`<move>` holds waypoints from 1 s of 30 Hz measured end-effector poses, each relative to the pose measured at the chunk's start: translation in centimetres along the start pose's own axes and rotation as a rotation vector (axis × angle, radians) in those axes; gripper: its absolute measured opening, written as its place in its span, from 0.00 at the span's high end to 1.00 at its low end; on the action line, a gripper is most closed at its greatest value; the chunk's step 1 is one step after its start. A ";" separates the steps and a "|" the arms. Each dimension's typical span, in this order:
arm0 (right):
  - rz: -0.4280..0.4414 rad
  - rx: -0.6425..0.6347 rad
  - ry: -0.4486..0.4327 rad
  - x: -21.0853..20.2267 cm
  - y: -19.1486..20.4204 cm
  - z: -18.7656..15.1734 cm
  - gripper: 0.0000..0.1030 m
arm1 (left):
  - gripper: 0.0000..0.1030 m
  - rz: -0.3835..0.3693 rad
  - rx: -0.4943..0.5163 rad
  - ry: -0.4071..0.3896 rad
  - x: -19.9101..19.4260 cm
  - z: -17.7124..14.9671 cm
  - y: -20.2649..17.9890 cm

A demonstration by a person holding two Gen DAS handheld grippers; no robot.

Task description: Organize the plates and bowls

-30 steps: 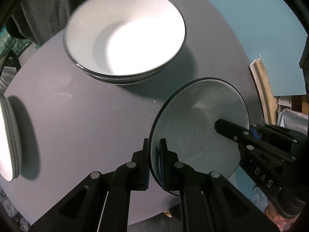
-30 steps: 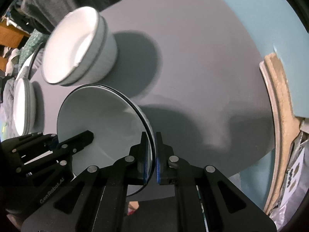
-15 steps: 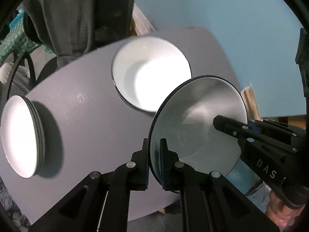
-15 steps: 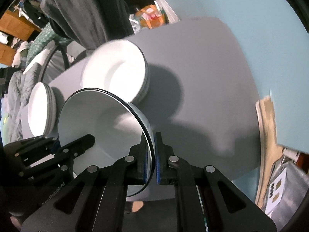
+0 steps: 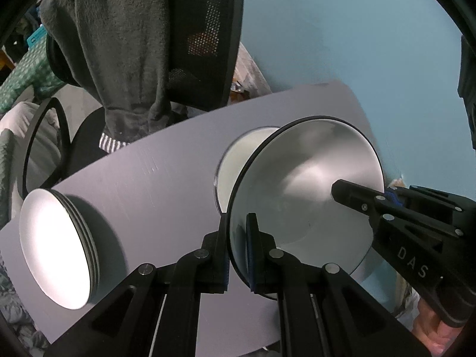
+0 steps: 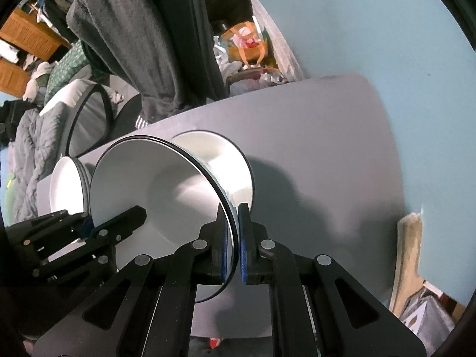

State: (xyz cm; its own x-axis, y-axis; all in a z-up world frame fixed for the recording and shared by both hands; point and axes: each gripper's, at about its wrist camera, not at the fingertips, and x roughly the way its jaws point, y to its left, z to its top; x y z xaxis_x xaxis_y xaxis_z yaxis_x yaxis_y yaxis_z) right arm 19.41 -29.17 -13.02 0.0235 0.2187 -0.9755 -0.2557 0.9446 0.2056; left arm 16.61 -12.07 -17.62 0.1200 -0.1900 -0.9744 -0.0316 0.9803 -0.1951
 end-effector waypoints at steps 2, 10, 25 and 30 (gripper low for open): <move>-0.002 -0.001 0.013 0.2 0.0 0.5 0.93 | 0.92 0.012 0.000 0.004 0.3 0.5 0.1; 0.004 -0.002 0.056 1.0 -0.7 1.4 0.93 | 0.92 0.028 -0.018 0.036 1.8 1.6 0.6; 0.009 -0.023 0.085 1.6 -0.9 1.9 0.93 | 0.92 0.082 -0.021 0.050 2.5 2.3 0.8; 0.012 -0.027 0.098 1.7 -1.0 2.1 0.93 | 0.92 0.083 -0.028 0.056 2.5 2.4 0.8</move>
State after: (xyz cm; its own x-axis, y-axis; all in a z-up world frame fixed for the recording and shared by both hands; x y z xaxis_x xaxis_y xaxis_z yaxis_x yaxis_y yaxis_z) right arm 21.70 -29.28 -14.68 -0.0738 0.2036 -0.9763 -0.2817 0.9348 0.2162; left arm 19.23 -11.62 -19.99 0.0599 -0.1113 -0.9920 -0.0666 0.9911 -0.1152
